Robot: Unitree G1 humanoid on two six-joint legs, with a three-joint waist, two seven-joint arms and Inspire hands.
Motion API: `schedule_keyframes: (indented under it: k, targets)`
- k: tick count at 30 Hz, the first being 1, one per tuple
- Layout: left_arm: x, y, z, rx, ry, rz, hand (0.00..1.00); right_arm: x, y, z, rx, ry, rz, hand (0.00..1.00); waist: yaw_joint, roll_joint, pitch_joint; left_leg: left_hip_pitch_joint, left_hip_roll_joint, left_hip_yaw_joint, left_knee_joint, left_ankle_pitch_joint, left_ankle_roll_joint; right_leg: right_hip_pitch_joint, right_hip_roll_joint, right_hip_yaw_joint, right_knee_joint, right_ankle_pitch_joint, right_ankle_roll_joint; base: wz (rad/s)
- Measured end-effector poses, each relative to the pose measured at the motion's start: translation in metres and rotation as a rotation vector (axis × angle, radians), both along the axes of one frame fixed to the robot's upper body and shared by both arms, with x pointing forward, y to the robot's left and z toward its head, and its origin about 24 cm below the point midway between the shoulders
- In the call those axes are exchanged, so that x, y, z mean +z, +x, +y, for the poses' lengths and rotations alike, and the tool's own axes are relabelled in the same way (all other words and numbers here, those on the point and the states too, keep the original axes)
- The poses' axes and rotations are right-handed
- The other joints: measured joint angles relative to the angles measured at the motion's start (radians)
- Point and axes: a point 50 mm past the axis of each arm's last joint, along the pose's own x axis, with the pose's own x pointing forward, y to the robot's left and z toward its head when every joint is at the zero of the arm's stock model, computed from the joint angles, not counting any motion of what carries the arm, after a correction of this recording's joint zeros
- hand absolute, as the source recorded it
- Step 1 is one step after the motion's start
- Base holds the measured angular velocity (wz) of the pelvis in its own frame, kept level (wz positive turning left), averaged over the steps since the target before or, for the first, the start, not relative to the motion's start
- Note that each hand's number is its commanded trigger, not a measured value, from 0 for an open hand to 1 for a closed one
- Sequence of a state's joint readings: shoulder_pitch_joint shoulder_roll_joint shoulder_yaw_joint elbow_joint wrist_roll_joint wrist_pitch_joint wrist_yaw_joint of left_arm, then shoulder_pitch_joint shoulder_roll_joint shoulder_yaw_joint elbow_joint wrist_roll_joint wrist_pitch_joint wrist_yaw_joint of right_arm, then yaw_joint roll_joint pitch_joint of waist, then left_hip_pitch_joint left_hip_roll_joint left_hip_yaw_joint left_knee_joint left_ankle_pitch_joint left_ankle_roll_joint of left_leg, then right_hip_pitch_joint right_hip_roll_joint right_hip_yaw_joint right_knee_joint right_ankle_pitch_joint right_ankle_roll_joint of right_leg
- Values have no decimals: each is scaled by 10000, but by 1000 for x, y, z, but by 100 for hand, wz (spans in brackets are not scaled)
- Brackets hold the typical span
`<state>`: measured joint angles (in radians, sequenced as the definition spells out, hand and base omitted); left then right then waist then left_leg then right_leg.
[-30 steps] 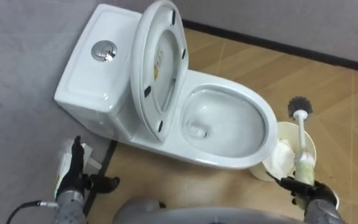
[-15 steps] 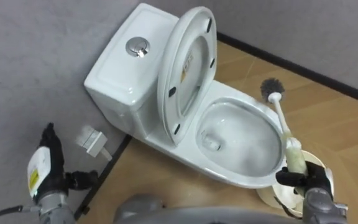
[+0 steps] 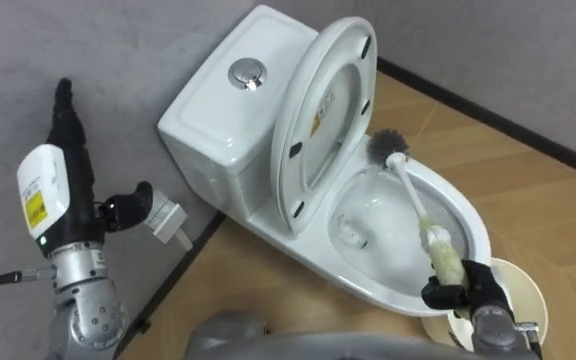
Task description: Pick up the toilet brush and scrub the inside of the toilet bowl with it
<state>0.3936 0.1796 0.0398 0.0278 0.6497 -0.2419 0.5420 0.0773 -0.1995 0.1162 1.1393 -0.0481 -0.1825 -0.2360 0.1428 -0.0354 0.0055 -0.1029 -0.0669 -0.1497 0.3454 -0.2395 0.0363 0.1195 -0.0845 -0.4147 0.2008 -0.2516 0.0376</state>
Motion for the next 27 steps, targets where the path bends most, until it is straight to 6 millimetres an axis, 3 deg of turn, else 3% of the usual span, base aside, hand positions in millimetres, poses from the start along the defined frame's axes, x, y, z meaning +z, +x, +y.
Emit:
schedule_keyframes:
  k: [6,14,20,22,27]
  targets:
    - [4,14,-14,-660,-118,-279,0,-5,-15,-1,422,-165,692,100,-350,29,11,-30,6,93,-41,0,0,-76,-3,69,3,0,0,-3]
    - [0,20,-24,-1395,74,205,0,-10,-38,-4,1159,-201,2008,100,-730,157,-41,-88,43,371,-96,9,0,-278,-7,435,4,0,0,-11]
    - [-24,19,-25,-1465,57,1321,0,-11,-52,-6,2132,-511,2789,100,-891,110,-8,-86,109,742,-116,11,2,-465,1,921,20,0,-1,-23]
    - [-32,21,-22,-1330,104,1755,0,-10,-49,-6,2522,-733,2857,100,-941,68,19,-94,213,917,-155,10,2,-576,26,1128,39,1,-2,-25]
    - [-51,17,-19,-1286,178,2982,0,-7,-40,-7,3834,-1457,2803,100,-1376,21,12,-159,221,984,-208,10,5,-689,30,1134,71,19,-32,-4]
